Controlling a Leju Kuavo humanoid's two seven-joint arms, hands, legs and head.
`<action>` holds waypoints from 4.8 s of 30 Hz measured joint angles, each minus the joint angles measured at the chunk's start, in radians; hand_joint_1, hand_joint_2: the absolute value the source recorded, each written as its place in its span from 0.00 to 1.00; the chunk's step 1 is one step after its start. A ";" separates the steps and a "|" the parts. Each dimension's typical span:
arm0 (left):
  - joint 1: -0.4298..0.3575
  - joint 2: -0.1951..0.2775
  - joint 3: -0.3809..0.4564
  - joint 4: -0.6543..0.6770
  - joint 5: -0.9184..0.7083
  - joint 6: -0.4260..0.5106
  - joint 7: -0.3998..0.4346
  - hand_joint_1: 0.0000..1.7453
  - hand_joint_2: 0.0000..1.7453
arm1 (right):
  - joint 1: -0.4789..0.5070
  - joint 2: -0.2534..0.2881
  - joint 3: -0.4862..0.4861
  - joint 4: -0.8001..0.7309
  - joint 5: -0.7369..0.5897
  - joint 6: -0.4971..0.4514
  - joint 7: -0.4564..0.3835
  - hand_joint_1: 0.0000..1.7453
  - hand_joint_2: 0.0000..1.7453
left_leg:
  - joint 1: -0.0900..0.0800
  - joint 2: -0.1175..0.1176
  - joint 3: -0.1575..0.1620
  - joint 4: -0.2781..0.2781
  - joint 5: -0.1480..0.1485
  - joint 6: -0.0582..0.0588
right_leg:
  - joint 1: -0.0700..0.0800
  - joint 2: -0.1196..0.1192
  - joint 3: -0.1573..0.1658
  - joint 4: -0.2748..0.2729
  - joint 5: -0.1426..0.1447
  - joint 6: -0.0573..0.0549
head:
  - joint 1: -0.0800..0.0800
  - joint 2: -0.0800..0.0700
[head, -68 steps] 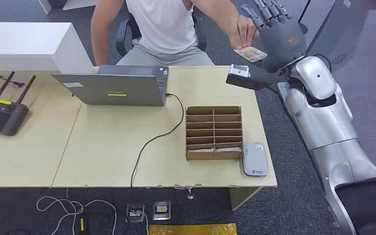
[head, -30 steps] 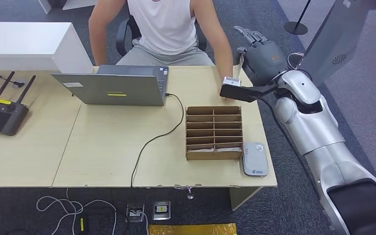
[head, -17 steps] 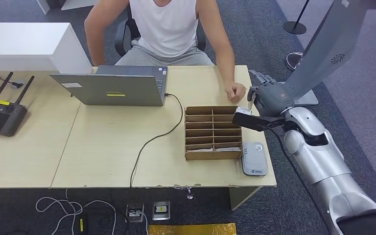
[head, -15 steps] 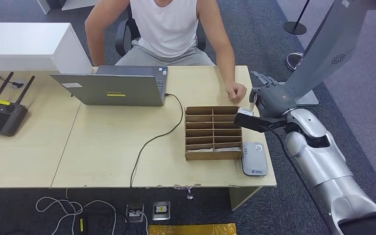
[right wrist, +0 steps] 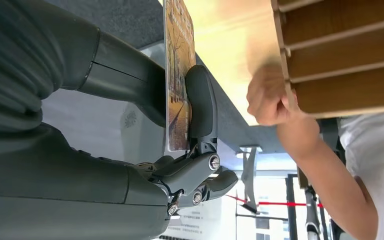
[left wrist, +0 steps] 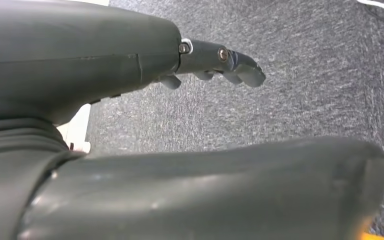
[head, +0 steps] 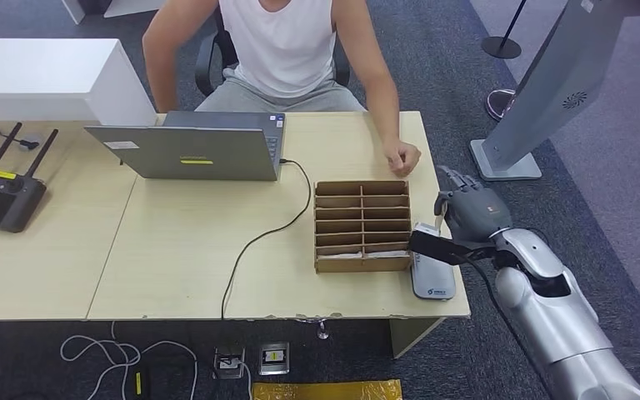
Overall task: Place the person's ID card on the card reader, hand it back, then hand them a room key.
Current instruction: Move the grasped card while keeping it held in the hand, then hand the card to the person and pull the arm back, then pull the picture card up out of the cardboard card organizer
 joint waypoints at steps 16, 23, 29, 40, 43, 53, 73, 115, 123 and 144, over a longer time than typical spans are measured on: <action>0.000 -0.006 0.000 0.000 -0.012 -0.002 0.000 0.00 0.00 | 0.145 -0.015 -0.058 -0.072 0.012 0.015 0.016 1.00 1.00 | 0.000 0.001 0.000 0.000 0.000 0.000 | 0.000 0.000 0.000 0.000 0.000 0.000 | 0.000 0.000; 0.000 -0.008 0.000 0.000 -0.012 -0.003 0.000 0.00 0.00 | 0.184 -0.015 -0.069 -0.073 -0.009 0.009 0.016 1.00 1.00 | 0.000 0.001 0.000 0.000 0.000 0.000 | 0.000 0.000 0.000 0.000 0.000 0.000 | 0.000 0.000; 0.000 -0.008 0.000 0.000 -0.010 -0.003 0.000 0.00 0.00 | 0.206 -0.015 -0.074 -0.065 -0.028 -0.016 0.014 1.00 1.00 | 0.000 0.001 0.000 0.000 0.000 0.000 | 0.000 0.000 0.000 0.000 0.000 0.000 | 0.000 0.000; 0.000 -0.011 0.000 0.000 -0.009 -0.001 -0.002 0.00 0.00 | 0.209 -0.014 -0.078 -0.026 -0.042 -0.059 -0.001 1.00 1.00 | 0.000 0.001 0.000 0.000 0.000 0.000 | 0.000 0.000 0.000 0.000 0.000 0.000 | 0.000 0.000; 0.000 -0.011 0.000 0.000 -0.009 -0.001 -0.005 0.00 0.00 | 0.209 -0.012 -0.078 -0.016 -0.044 -0.069 -0.005 1.00 1.00 | 0.000 0.001 0.000 0.000 0.000 0.000 | 0.000 0.000 0.000 0.000 0.000 0.000 | 0.000 0.000; -0.001 -0.012 0.000 0.000 -0.021 -0.003 -0.018 0.00 0.00 | 0.216 -0.012 -0.075 0.005 -0.059 -0.104 0.003 1.00 1.00 | 0.000 0.002 0.001 0.000 0.000 0.000 | 0.000 0.000 0.001 0.000 0.000 0.000 | 0.000 0.000; -0.001 -0.012 0.000 0.000 -0.026 -0.010 -0.021 0.00 0.00 | 0.201 -0.008 -0.074 0.023 -0.059 -0.107 0.005 1.00 1.00 | 0.000 0.003 0.004 0.000 -0.001 0.000 | 0.000 0.001 0.004 0.000 0.000 0.000 | 0.000 0.000; -0.043 -0.009 -0.047 0.000 -0.141 -0.024 -0.038 0.00 0.00 | -0.557 0.128 -0.089 0.453 0.057 -0.236 -0.105 1.00 1.00 | 0.001 0.000 0.000 0.000 0.001 -0.001 | 0.001 -0.001 0.001 0.001 0.001 -0.001 | 0.000 0.000; -0.047 -0.009 -0.057 0.000 -0.141 -0.034 -0.031 0.00 0.00 | -0.602 0.215 -0.070 0.603 0.075 -0.246 -0.097 0.47 1.00 | 0.001 0.000 -0.001 0.000 0.001 -0.001 | 0.001 -0.001 0.001 0.001 0.001 -0.001 | 0.000 0.000; -0.047 -0.001 -0.061 0.000 -0.142 -0.036 -0.028 0.00 0.00 | -0.625 0.285 -0.055 0.731 0.083 -0.366 -0.078 0.00 1.00 | 0.001 0.000 0.000 0.000 0.001 -0.001 | 0.001 -0.001 0.001 0.001 0.001 -0.001 | 0.000 0.000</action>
